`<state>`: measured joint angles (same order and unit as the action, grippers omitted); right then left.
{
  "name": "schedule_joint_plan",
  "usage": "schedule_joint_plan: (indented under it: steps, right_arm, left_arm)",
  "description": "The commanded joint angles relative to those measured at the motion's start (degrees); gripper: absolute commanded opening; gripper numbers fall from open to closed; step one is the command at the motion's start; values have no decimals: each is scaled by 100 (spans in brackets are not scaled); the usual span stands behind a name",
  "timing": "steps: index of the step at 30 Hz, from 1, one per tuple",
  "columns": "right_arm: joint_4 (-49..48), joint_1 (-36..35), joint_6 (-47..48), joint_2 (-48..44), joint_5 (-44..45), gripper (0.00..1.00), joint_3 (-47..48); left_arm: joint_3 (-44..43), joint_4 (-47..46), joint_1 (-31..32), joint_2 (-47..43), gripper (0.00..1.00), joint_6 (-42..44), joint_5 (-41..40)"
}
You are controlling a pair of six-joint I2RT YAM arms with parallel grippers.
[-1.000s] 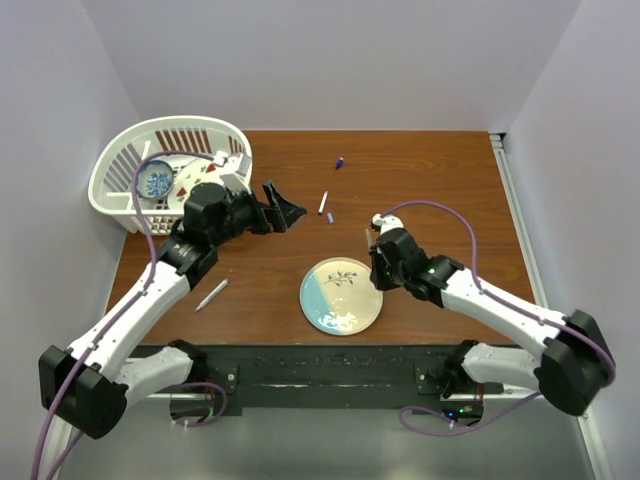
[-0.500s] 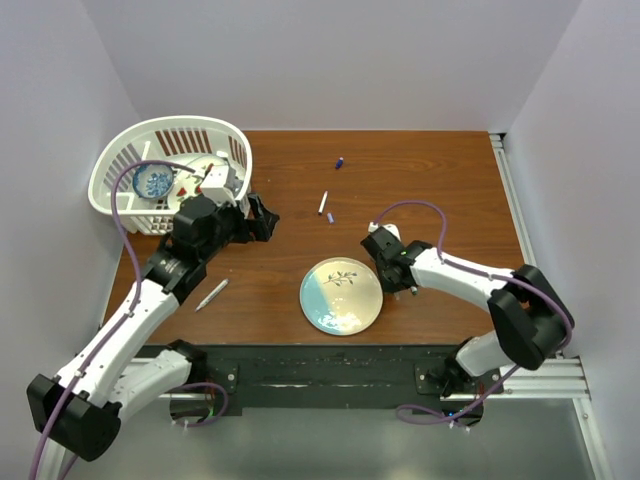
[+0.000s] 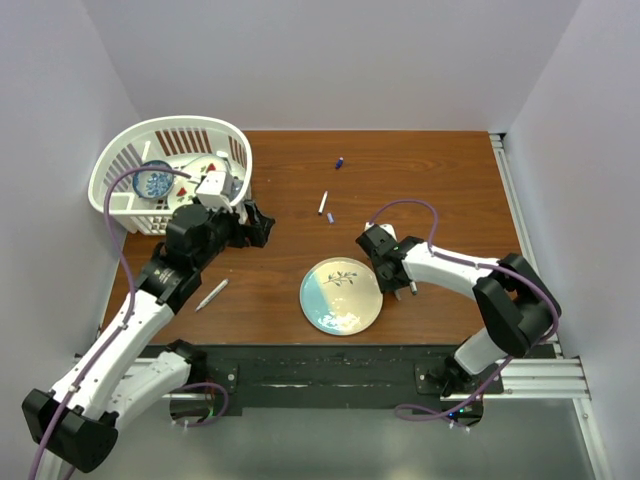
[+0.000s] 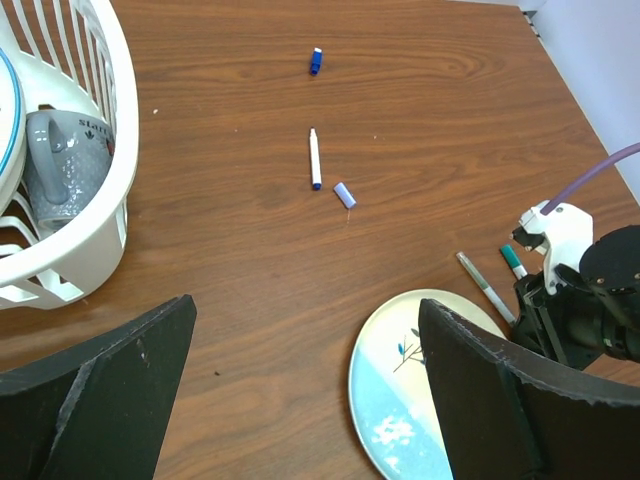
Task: Insert the pens into the pen caps
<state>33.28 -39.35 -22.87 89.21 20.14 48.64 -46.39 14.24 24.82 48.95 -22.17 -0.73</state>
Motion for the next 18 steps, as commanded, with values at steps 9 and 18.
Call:
schedule_joint_plan:
  steps: [9,18]
  right_arm:
    - [425,15,-42,-851,34,36,497]
    - [39,15,-42,-2135,-616,66,339]
  left_arm:
    - [-396,-45,-21,351,84,583,293]
    - [-2487,650,294,2460,69,705,539]
